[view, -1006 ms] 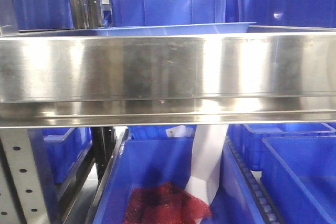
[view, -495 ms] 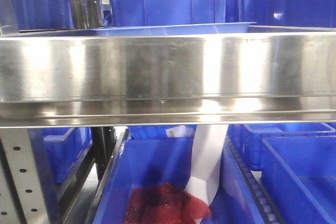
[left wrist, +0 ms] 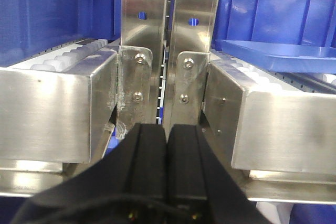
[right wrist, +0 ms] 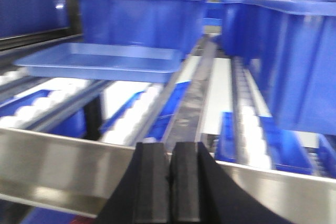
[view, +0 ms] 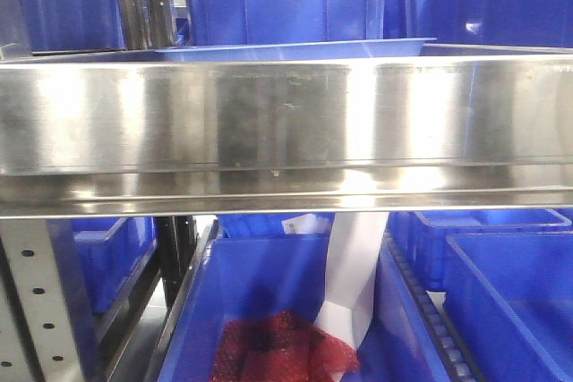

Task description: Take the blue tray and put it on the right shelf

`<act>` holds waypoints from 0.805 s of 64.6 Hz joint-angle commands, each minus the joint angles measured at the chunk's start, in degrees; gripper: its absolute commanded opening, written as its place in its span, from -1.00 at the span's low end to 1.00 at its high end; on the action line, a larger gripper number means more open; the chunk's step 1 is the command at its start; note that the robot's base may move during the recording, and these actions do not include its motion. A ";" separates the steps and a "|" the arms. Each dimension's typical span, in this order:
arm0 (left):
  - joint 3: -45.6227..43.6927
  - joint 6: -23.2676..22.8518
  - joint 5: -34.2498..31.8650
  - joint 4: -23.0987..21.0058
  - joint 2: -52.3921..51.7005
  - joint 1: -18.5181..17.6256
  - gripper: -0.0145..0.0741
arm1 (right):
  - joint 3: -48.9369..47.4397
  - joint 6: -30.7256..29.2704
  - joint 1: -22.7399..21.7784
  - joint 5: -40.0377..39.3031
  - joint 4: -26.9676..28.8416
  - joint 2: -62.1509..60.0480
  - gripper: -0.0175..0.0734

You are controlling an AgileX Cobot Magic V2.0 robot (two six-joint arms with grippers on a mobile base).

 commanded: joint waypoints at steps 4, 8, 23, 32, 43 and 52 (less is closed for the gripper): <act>1.70 0.03 -5.42 -0.46 -0.90 0.14 -0.78 | 2.65 -8.28 -8.27 -11.71 8.80 0.69 -0.49; 1.70 0.03 -5.42 -0.46 -0.90 0.14 -0.78 | 5.14 -8.66 -11.74 -14.35 10.69 0.69 -0.49; 1.70 0.03 -5.42 -0.46 -0.90 0.14 -0.78 | 16.44 -8.60 -15.05 -23.00 10.72 -3.04 -0.49; 1.70 0.03 -5.42 -0.46 -0.90 0.14 -0.78 | 20.18 -8.60 -15.05 -22.54 10.72 -8.45 -0.49; 1.70 0.03 -5.31 -0.46 -0.78 0.14 -0.78 | 20.18 -8.60 -14.99 -21.91 10.72 -10.58 -0.49; 1.70 0.03 -5.31 -0.46 -0.78 0.14 -0.78 | 20.18 -8.60 -14.99 -21.85 10.72 -10.57 -0.49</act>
